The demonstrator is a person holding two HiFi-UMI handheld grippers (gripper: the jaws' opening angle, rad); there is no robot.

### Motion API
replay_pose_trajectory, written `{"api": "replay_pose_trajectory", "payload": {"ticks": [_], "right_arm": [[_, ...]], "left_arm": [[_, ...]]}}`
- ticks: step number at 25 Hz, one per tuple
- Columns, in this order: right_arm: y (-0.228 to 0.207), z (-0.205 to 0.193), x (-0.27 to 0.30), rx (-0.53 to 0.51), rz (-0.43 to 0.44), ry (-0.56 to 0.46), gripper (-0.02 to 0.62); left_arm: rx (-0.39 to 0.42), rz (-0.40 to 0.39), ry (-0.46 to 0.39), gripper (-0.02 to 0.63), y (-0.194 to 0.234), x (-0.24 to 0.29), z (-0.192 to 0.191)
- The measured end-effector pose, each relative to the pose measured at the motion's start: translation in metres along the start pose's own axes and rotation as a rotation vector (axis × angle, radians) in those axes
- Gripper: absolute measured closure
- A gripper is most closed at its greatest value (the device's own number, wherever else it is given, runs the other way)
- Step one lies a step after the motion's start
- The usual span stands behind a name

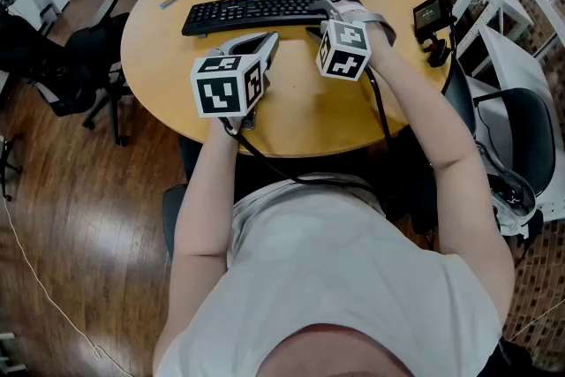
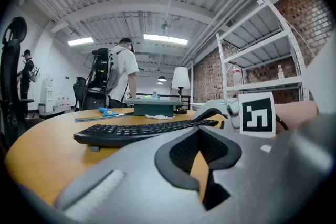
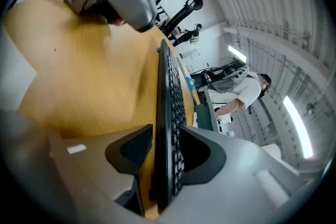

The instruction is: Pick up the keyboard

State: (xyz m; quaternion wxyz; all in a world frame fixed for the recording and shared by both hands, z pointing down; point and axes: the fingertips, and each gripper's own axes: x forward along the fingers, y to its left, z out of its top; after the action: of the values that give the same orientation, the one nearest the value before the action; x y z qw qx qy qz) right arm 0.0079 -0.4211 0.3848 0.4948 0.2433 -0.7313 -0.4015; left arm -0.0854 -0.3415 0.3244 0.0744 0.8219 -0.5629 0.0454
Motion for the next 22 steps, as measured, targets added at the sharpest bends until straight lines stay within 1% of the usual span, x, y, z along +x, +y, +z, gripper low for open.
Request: {"api": "replay_pose_trajectory", "payload": {"ticks": [2,4,6,8,9,11,15,22], "right_arm": [[-0.002,-0.004,0.01,-0.055,-0.03,0.065,0.433],[-0.004,-0.009,0.018,-0.088,-0.059,0.128,0.409],[-0.006,-0.014,0.024,-0.094,-0.081,0.181,0.425],[-0.006,-0.019,0.029,-0.083,-0.085,0.216,0.463],[-0.006,-0.021,0.031,-0.079,-0.088,0.226,0.488],[-0.006,-0.022,0.034,-0.075,-0.102,0.233,0.504],[-0.007,-0.024,0.036,-0.078,-0.119,0.241,0.495],[-0.015,-0.026,0.033,-0.062,-0.177,0.222,0.512]], "left_arm": [[0.014,-0.006,0.003,0.284,0.002,0.0,0.002],[0.025,-0.012,0.005,0.284,0.003,0.0,0.003],[0.03,-0.015,0.007,0.284,0.003,0.0,0.003],[0.03,-0.016,0.006,0.284,0.003,0.0,0.004],[0.03,-0.016,0.005,0.284,0.003,0.0,0.004],[0.03,-0.015,0.006,0.284,0.003,-0.001,0.004],[0.03,-0.014,0.006,0.284,0.002,0.0,0.002],[0.03,-0.014,0.003,0.284,0.002,0.0,0.002]]}}
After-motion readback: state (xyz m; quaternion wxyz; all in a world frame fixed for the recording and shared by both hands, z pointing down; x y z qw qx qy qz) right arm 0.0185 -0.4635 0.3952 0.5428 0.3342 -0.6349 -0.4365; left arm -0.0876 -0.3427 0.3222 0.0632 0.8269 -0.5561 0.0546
